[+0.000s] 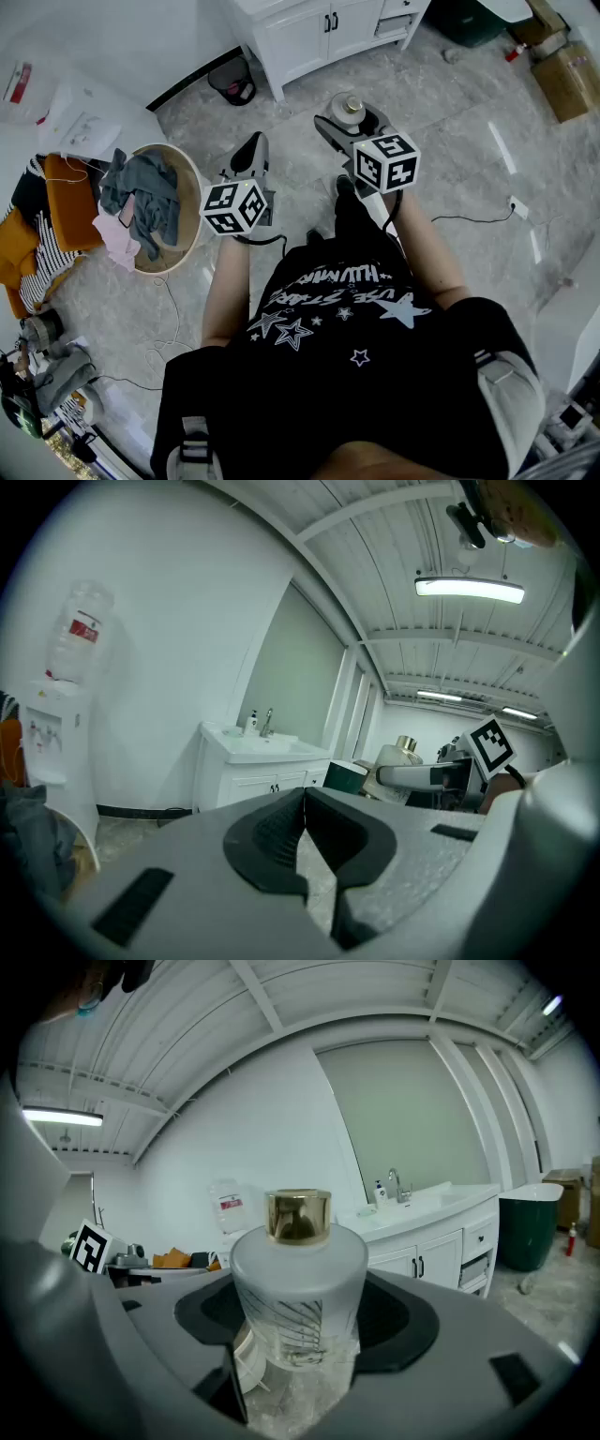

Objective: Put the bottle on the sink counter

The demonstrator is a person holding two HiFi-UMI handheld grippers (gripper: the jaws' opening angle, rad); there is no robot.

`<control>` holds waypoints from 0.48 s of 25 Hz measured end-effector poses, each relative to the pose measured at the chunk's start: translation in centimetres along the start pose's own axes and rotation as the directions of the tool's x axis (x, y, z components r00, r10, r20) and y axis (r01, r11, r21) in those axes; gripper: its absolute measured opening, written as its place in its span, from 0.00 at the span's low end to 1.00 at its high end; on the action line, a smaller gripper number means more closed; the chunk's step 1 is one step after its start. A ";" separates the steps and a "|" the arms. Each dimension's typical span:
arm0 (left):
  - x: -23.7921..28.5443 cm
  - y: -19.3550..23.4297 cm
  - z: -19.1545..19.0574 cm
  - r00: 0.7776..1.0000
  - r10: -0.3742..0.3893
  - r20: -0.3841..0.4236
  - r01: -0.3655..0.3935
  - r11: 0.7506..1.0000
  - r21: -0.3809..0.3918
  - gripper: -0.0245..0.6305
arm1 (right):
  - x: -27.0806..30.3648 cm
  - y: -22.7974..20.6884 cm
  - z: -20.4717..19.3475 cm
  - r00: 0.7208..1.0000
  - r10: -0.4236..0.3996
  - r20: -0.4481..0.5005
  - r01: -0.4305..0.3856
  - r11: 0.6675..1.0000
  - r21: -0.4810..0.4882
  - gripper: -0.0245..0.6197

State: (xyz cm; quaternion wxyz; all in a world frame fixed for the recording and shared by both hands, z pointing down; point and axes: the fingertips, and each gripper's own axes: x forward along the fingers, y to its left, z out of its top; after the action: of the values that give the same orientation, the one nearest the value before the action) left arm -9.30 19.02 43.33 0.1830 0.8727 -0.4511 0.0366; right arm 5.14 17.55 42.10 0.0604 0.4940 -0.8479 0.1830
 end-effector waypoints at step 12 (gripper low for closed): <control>-0.8 0.2 -0.9 1.000 0.011 -0.019 -0.011 1.000 -0.003 0.05 | -0.1 1.2 -0.5 1.000 -0.001 -0.004 0.001 1.000 -0.023 0.54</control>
State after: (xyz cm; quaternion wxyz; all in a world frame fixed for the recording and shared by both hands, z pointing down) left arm -9.89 19.85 44.02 0.1882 0.8696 -0.4542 0.0451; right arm 4.18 18.38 42.23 0.0678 0.4931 -0.8497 0.1741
